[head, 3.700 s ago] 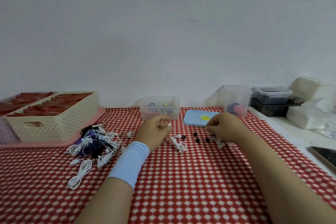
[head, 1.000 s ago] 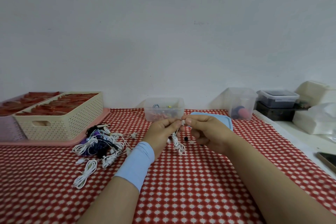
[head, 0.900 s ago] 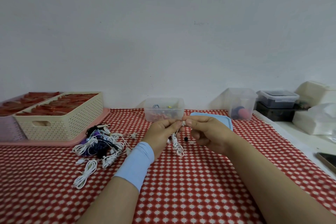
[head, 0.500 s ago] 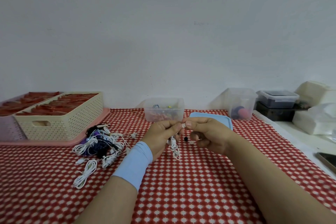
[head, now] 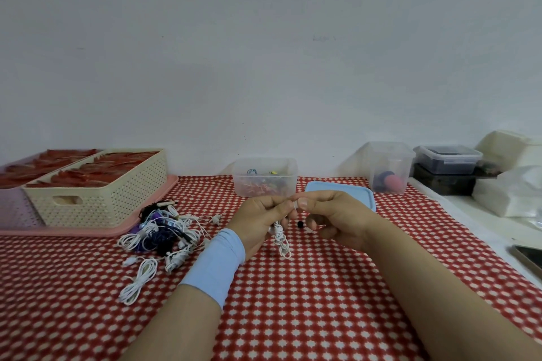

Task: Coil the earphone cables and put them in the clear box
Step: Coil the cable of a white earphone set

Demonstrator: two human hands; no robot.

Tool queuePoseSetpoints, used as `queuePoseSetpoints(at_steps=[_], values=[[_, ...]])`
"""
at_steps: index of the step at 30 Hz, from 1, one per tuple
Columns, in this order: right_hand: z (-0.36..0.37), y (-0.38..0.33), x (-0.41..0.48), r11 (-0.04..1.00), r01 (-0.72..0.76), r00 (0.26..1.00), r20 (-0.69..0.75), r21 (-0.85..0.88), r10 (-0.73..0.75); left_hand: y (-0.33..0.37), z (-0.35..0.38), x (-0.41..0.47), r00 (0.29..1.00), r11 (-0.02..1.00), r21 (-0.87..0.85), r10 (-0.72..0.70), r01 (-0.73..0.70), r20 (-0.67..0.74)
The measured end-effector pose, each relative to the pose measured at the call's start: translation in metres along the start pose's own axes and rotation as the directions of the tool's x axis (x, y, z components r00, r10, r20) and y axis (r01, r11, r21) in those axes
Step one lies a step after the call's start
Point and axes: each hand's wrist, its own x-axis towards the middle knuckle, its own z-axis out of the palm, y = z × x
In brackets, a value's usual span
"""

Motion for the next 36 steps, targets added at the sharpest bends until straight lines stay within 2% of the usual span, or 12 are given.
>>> queuePoseSetpoints(at_steps=[7,13,19,22,24,28,32,36], values=[[-0.003,-0.003,0.001,0.996,-0.032,0.999,-0.019,-0.079,0.031,0.001,0.002,0.001,1.000,0.997,0.073,0.015,-0.014,-0.013],[-0.005,-0.004,-0.001,0.997,-0.062,0.998,0.021,0.036,0.061,0.003,0.007,0.000,1.000,1.000,-0.001,-0.018,0.018,0.013],[-0.007,-0.007,-0.007,0.986,-0.141,0.982,0.136,0.090,0.128,0.004,0.009,-0.001,0.998,1.000,-0.023,0.010,-0.009,0.060],[-0.006,-0.006,-0.004,0.986,-0.146,0.988,0.063,0.079,0.142,0.002,0.008,0.001,1.000,1.000,0.013,0.016,-0.016,0.015],[-0.004,-0.004,-0.003,0.993,-0.102,0.995,-0.013,0.055,0.103,0.001,0.006,0.002,0.999,0.999,0.040,0.019,-0.018,-0.032],[0.000,-0.003,-0.003,0.990,0.030,0.990,-0.133,-0.139,-0.049,0.001,0.004,0.003,0.996,0.995,0.089,0.040,-0.033,-0.079],[0.002,-0.005,-0.007,0.971,0.073,0.983,-0.148,-0.227,-0.108,0.000,0.001,0.003,0.994,0.993,0.116,0.046,-0.034,-0.103],[0.003,-0.004,-0.007,0.936,0.123,0.970,-0.161,-0.330,-0.184,-0.001,-0.002,0.004,0.992,0.975,0.217,0.066,-0.041,-0.110]])
